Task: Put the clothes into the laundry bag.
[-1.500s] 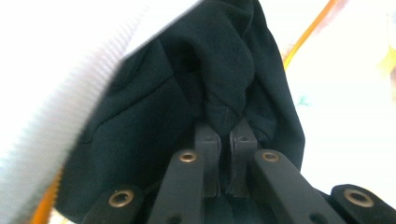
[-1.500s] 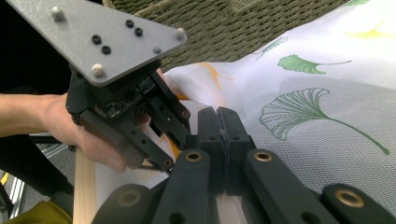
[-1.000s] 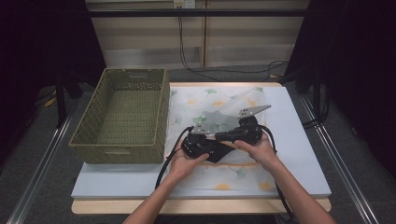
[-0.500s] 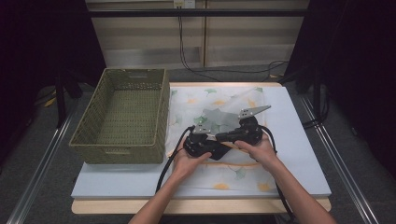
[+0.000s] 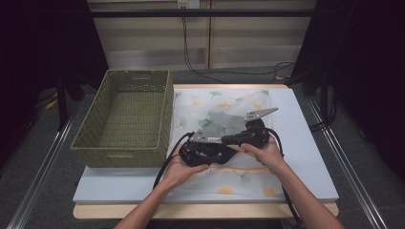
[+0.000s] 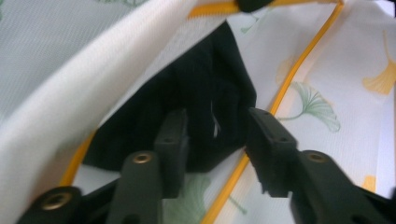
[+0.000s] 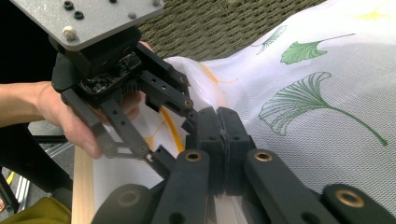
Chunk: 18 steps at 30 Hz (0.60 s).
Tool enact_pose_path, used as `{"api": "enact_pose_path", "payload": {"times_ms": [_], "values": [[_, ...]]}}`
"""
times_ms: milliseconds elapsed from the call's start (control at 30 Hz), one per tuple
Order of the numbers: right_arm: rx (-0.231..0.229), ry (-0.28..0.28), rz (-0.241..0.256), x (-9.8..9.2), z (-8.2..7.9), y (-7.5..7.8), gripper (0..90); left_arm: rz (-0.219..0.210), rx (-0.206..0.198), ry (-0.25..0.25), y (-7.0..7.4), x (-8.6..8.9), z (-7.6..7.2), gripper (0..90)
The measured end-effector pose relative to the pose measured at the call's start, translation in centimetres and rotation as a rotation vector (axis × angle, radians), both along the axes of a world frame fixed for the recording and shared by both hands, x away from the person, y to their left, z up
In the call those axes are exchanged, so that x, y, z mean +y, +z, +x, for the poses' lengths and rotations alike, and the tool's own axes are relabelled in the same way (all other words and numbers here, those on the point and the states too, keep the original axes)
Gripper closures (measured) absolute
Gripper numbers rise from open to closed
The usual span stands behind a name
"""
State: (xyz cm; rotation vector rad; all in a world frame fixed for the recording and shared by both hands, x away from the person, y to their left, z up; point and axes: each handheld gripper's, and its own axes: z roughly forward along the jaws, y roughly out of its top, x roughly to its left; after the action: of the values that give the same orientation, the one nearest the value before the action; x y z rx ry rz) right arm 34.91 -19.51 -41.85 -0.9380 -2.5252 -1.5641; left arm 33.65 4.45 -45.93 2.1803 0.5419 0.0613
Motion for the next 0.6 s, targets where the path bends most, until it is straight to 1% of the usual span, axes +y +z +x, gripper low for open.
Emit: {"api": "enact_pose_path", "payload": {"times_ms": [67, 100, 133, 167, 200, 233, 267, 300, 333, 367, 400, 433, 467, 500, 567, 600], "values": [[-0.002, 0.0, -0.002, 0.1, 0.0, 0.0, 89.6, 0.021, 0.007, 0.016, -0.1, 0.1, -0.3, 53.1], [-0.002, 0.002, -0.002, 0.1, 0.0, 0.0, 89.5, 0.016, 0.001, 0.007, -0.2, 0.0, -0.7, 47.1], [0.0, 0.004, 0.0, 0.1, 0.0, -0.1, 89.4, 0.033, -0.008, 0.003, -0.3, -0.1, -1.0, 44.2], [0.0, 0.001, 0.002, 0.1, 0.1, -0.1, 89.4, 0.038, -0.005, -0.003, -0.4, -0.3, -1.0, 44.4], [0.0, 0.0, 0.002, 0.0, 0.1, 0.0, 89.5, 0.066, -0.012, -0.007, -0.7, -0.5, -1.0, 44.6], [-0.001, 0.002, -0.001, 0.0, 0.0, 0.0, 89.5, 0.084, -0.019, 0.002, -0.8, -0.5, -1.0, 45.5], [-0.001, 0.003, -0.001, 0.0, 0.0, 0.0, 89.5, 0.091, -0.016, 0.003, -1.0, -0.5, -0.8, 47.6], [-0.001, 0.002, -0.003, 0.0, 0.0, 0.0, 89.4, 0.093, -0.001, 0.019, -1.3, -0.7, -0.6, 50.6], [-0.001, 0.003, -0.005, 0.0, 0.0, 0.0, 89.5, 0.121, 0.0, 0.024, -1.5, -1.0, -0.5, 53.5], [-0.003, 0.005, -0.002, 0.1, -0.1, 0.0, 89.5, 0.132, 0.0, 0.018, -1.7, -1.3, -0.3, 54.6], [-0.003, 0.006, -0.003, 0.1, -0.1, 0.0, 89.5, 0.121, 0.001, 0.024, -1.8, -1.5, -0.3, 56.0], [-0.003, 0.007, -0.003, 0.1, -0.1, 0.0, 89.4, 0.109, 0.005, 0.023, -1.8, -1.7, -0.1, 59.3], [-0.001, 0.007, -0.004, 0.1, -0.1, 0.0, 89.2, 0.095, 0.007, 0.02, -1.8, -2.0, 0.0, 64.6], [-0.004, 0.006, -0.004, 0.0, 0.0, 0.0, 89.2, 0.104, 0.007, 0.007, -1.8, -2.2, 0.1, 68.4], [-0.003, 0.003, -0.001, -0.1, 0.0, 0.1, 89.3, 0.1, 0.007, 0.014, -1.9, -2.8, 0.4, 75.7], [-0.003, 0.004, -0.003, -0.1, -0.1, 0.1, 89.3, 0.092, 0.007, 0.01, -2.0, -3.0, 0.5, 77.4]]}}
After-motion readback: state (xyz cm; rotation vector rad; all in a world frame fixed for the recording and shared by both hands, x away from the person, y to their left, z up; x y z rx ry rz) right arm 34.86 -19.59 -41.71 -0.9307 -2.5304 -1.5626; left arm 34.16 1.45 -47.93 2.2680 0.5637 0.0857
